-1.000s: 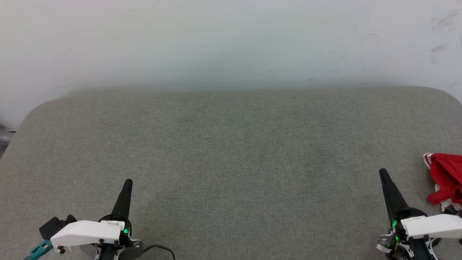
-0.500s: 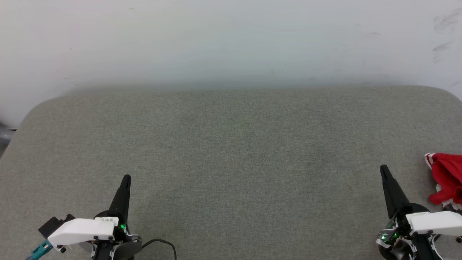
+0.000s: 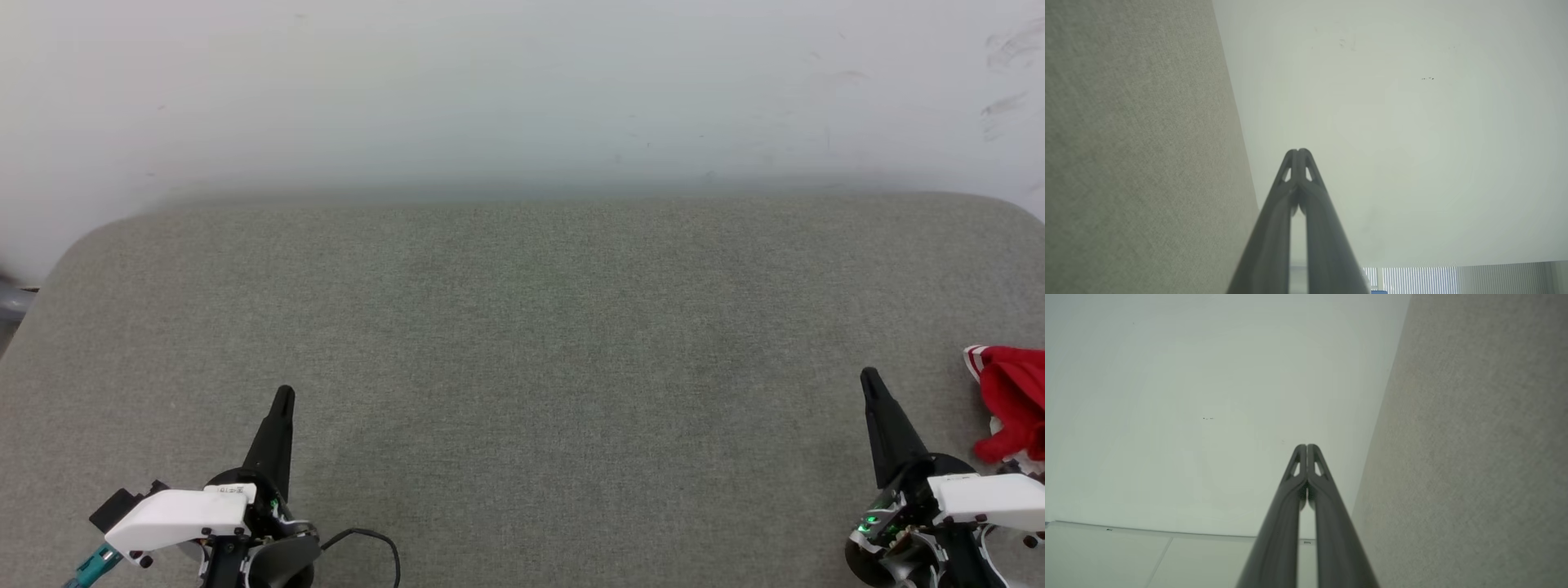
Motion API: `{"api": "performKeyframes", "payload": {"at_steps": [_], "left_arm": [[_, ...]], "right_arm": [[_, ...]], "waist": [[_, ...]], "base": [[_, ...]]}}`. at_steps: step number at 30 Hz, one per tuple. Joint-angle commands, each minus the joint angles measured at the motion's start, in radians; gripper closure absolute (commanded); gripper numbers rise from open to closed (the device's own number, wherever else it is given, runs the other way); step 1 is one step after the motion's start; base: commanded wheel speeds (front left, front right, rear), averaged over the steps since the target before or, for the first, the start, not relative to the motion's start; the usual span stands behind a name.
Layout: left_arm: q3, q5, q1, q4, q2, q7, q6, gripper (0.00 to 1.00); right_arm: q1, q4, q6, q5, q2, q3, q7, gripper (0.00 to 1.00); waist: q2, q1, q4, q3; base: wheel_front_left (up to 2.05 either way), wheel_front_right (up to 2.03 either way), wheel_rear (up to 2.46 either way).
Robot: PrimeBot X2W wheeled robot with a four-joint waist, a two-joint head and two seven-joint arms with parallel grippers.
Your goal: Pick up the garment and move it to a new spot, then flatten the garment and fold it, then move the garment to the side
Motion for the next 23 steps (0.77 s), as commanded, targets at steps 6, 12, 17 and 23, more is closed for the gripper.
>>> {"api": "performKeyframes", "payload": {"at_steps": [6, 12, 17, 23], "left_arm": [[0.005, -0.016, -0.011, 0.002, -0.002, 0.007, -0.004, 1.0], [0.005, -0.016, -0.01, 0.002, -0.002, 0.007, -0.004, 1.0], [0.005, -0.016, -0.01, 0.002, -0.002, 0.007, -0.004, 1.0], [0.005, -0.016, -0.01, 0.002, -0.002, 0.007, -0.004, 1.0]], "right_arm": [[-0.016, 0.006, 0.0, 0.016, 0.004, -0.003, 0.005, 1.0], [-0.016, 0.007, 0.0, 0.013, 0.006, -0.006, 0.008, 1.0], [-0.016, 0.007, 0.0, 0.011, 0.007, -0.007, 0.009, 1.0], [-0.016, 0.007, 0.0, 0.008, 0.008, -0.009, 0.01, 1.0]], "waist": [[0.0, 0.0, 0.0, 0.001], [0.0, 0.0, 0.0, 0.001], [0.0, 0.0, 0.0, 0.001], [0.0, 0.0, 0.0, 0.001]], "base": [[0.0, 0.0, 0.0], [0.0, 0.0, 0.0], [0.0, 0.0, 0.0], [0.0, 0.0, 0.0]]}}
